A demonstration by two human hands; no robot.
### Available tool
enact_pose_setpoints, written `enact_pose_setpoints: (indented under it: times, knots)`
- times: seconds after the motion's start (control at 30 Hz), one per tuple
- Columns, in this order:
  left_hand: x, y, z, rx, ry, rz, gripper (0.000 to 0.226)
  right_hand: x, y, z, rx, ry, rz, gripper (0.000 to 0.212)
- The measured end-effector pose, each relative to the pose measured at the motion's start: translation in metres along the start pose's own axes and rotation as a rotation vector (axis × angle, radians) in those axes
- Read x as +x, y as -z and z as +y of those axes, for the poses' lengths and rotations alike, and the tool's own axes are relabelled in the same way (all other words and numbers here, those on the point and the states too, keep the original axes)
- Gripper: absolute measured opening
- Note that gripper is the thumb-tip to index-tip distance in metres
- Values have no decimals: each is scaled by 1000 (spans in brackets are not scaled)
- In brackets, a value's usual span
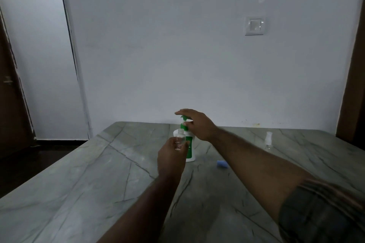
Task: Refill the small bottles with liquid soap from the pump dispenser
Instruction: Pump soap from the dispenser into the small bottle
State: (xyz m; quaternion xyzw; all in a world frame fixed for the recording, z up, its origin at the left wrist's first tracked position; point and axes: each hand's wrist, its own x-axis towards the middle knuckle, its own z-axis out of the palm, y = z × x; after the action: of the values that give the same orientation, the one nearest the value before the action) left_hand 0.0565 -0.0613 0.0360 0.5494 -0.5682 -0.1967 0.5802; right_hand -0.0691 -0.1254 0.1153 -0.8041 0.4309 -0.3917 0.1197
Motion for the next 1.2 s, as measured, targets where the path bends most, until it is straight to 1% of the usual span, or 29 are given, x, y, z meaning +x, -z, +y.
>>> enact_pose_setpoints:
  times: [0.1, 0.27, 0.33, 0.43, 0.53, 0.67, 0.83, 0.9, 1.0, 1.1, 1.2]
  knots:
    - [2, -5, 0, 12, -4, 4, 15, 2, -8, 5, -14, 18, 58, 41]
    - [12, -10, 9, 13, -35, -2, 28, 1, -7, 6, 50, 26, 152, 22]
    - [17, -10, 14, 10, -50, -1, 29, 2, -5, 7, 57, 32, 170, 25]
    - [26, -11, 20, 40, -72, -17, 28, 3, -3, 9, 134, 15, 169, 35]
    - [30, -10, 24, 30, -65, -37, 27, 3, -1, 13, 103, 3, 142, 38]
    - [31, -11, 28, 13, -75, -17, 29, 1, 0, 17, 58, 20, 141, 39]
    - [31, -9, 33, 74, -109, -5, 29, -1, -1, 16, 96, 24, 145, 31]
    - [28, -8, 32, 97, -118, 15, 29, 0, -1, 16, 104, 27, 153, 34]
    - [20, -8, 25, 96, -97, 7, 31, 2, -3, 14, 53, 27, 186, 36]
    - [19, -8, 22, 55, -51, -8, 32, 1, -5, 14, 45, 12, 187, 38]
    - [23, -6, 27, 62, -60, 4, 35, -2, -5, 14, 60, 3, 177, 41]
